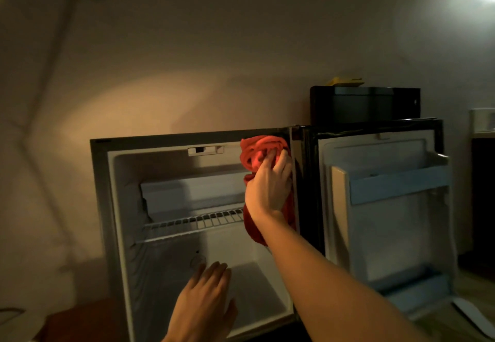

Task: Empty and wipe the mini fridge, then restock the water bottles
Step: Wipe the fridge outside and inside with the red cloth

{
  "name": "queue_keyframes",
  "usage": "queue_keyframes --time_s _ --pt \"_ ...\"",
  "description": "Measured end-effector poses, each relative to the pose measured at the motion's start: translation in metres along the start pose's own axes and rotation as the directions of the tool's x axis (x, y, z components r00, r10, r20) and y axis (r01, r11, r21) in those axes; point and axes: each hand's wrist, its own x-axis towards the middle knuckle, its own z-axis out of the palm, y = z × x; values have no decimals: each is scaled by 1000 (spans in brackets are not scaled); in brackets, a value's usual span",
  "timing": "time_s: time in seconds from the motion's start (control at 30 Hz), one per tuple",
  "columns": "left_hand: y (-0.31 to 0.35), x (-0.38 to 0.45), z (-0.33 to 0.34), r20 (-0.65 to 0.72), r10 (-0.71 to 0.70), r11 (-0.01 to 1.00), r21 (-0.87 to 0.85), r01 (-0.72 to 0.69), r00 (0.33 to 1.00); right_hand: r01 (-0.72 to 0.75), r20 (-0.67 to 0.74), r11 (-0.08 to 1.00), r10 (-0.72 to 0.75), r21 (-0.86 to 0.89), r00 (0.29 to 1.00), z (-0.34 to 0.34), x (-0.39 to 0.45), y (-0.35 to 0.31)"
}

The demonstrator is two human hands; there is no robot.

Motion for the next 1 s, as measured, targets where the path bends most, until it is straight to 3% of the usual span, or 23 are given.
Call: queue_keyframes --time_s 0.1,0.23,0.43,0.7,0.87,1.0 --pt "-4 -4 -3 -36 2 1000 -10 -2 999 -47 -77 997 51 54 996 -5 8 -5" --pt "-10 -8 -3 -36 -19 999 -35 18 999 40 -143 998 -33 44 989 -7 24 -2" --pt "-7 -12 4 12 -31 997 -63 32 999 18 -47 1000 -19 -20 999 -9 29 -2" --pt "0 -8 -2 -23 10 999 -48 -11 1000 -57 79 997 54 43 995 -15 -3 13" --pt "3 -1 -8 -80 -5 1000 28 7 997 -10 107 1000 9 10 994 -8 -15 23" --pt "-2 8 -15 -103 -29 998 50 34 994 174 86 984 -169 -49 982 -18 15 11"
